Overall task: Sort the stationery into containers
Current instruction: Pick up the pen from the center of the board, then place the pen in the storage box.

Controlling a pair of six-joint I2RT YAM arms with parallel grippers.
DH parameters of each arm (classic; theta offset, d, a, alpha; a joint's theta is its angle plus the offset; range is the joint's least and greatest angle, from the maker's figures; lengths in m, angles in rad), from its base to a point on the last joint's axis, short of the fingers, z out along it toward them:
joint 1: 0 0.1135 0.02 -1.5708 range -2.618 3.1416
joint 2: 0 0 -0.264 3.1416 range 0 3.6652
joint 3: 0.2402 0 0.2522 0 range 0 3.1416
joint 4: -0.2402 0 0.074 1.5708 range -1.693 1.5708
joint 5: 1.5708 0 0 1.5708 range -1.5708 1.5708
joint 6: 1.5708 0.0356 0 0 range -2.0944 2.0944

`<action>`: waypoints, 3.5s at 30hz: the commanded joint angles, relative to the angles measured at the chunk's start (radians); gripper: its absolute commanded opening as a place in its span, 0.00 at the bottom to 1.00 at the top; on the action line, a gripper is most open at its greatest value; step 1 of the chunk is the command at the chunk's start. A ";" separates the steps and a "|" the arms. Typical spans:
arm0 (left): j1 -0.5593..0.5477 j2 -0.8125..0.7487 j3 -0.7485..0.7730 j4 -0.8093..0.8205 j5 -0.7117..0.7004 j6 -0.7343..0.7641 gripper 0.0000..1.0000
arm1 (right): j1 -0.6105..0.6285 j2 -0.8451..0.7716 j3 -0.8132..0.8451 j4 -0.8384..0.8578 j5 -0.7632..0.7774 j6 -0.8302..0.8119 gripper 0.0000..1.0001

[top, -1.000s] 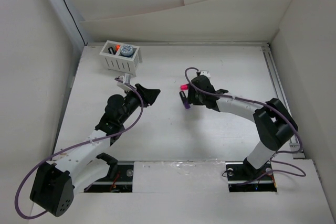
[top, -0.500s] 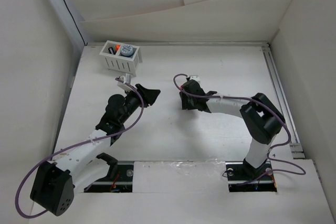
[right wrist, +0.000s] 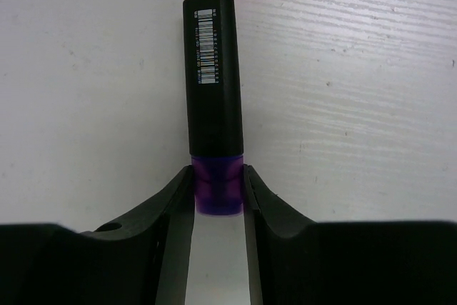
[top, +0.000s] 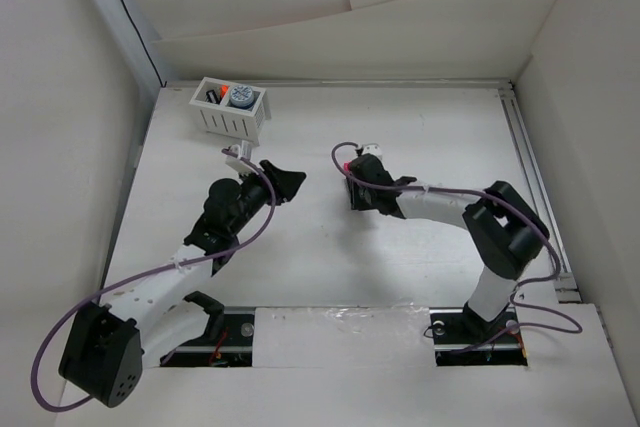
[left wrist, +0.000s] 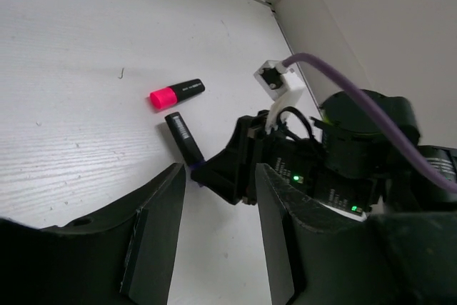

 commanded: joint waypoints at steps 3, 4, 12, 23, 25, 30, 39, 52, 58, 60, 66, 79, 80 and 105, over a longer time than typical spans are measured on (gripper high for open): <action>-0.003 0.015 0.009 0.028 -0.001 -0.001 0.41 | 0.028 -0.195 -0.040 0.034 -0.031 -0.015 0.17; -0.003 0.028 0.019 0.028 0.010 -0.001 0.41 | 0.037 -0.211 -0.040 0.034 -0.040 -0.015 0.17; -0.003 0.235 0.088 0.087 0.192 -0.010 0.53 | 0.069 -0.254 -0.014 0.034 -0.129 -0.006 0.15; 0.006 0.294 0.078 0.150 0.196 -0.034 0.58 | 0.171 -0.235 0.047 0.056 -0.190 -0.006 0.13; 0.006 0.294 0.068 0.150 0.184 -0.034 0.55 | 0.185 -0.235 0.047 0.065 -0.204 -0.006 0.13; 0.006 0.285 0.059 0.150 0.144 -0.044 0.45 | 0.215 -0.235 0.047 0.085 -0.213 -0.006 0.13; 0.037 0.225 0.011 0.150 0.093 -0.073 0.37 | 0.215 -0.289 0.029 0.105 -0.249 0.003 0.12; 0.037 0.214 0.011 0.160 0.093 -0.073 0.13 | 0.215 -0.308 0.020 0.114 -0.304 0.003 0.12; 0.037 0.179 0.002 0.118 0.018 -0.063 0.03 | 0.215 -0.308 0.020 0.114 -0.304 0.003 0.39; 0.037 0.168 0.011 0.101 -0.011 -0.054 0.00 | 0.215 -0.317 0.020 0.114 -0.295 0.003 0.51; 0.046 0.139 0.057 0.013 -0.074 -0.045 0.00 | 0.215 -0.421 -0.011 0.114 -0.260 -0.017 0.56; 0.046 0.186 0.247 -0.105 -0.303 -0.036 0.00 | 0.177 -0.524 -0.121 0.095 -0.120 -0.055 0.57; 0.046 0.187 0.267 -0.119 -0.325 -0.036 0.00 | 0.165 -0.524 -0.121 0.095 -0.111 -0.055 0.57; 0.564 0.717 0.960 -0.398 -0.373 -0.044 0.04 | 0.155 -0.614 -0.235 0.160 -0.149 -0.047 0.57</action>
